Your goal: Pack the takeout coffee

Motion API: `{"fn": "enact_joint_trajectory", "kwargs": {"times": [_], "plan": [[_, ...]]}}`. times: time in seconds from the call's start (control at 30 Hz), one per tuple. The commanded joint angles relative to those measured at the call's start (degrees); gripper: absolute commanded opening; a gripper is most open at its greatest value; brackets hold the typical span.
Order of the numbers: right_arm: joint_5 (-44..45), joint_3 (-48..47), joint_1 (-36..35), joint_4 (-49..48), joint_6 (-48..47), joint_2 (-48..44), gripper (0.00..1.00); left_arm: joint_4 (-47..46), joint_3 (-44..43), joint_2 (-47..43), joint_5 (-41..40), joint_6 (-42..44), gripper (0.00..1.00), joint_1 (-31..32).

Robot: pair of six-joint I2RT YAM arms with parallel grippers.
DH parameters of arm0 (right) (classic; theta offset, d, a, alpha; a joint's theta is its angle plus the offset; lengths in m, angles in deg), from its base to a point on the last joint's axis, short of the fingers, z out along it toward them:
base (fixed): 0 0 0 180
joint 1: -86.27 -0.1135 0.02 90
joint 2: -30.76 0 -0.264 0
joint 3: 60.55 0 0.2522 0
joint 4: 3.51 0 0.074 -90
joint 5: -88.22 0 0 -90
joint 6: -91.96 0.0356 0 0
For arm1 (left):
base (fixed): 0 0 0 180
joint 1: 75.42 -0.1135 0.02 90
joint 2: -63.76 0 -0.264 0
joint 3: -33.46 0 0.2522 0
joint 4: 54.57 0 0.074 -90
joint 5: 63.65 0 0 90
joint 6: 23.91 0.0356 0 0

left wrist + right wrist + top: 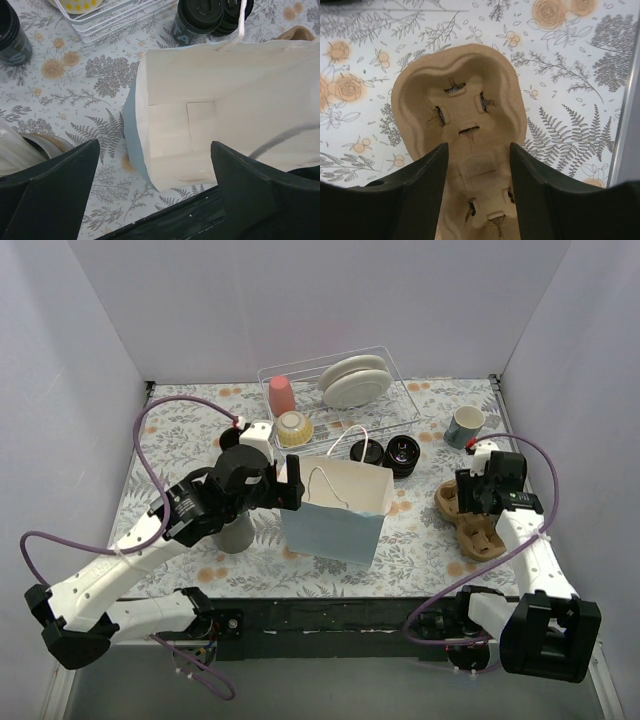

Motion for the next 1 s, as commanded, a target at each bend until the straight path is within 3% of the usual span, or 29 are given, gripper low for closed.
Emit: {"fn": "enact_joint_trajectory", "kwargs": {"times": [0.0,0.07,0.17,0.57,0.97], "plan": [[-3.0,-1.0,0.9,1.9,-8.1,4.5,0.51,0.2,-0.4,-3.6,0.7,3.3,0.95,-0.2],[-3.0,-0.6,2.1,2.1,-9.6,4.5,0.45,0.5,-0.5,-4.8,0.3,3.5,0.95,-0.2],[-4.8,0.2,3.6,1.5,-10.4,2.9,0.44,-0.1,0.1,-6.5,-0.1,4.0,0.97,-0.2],[-11.0,-0.4,4.3,3.5,-13.6,3.5,0.58,-0.6,1.2,-7.5,-1.2,4.6,0.98,-0.2],[-8.0,-5.3,4.3,9.1,-16.4,7.5,0.60,-1.1,1.9,-6.8,-0.5,5.5,0.98,-0.3]]}}
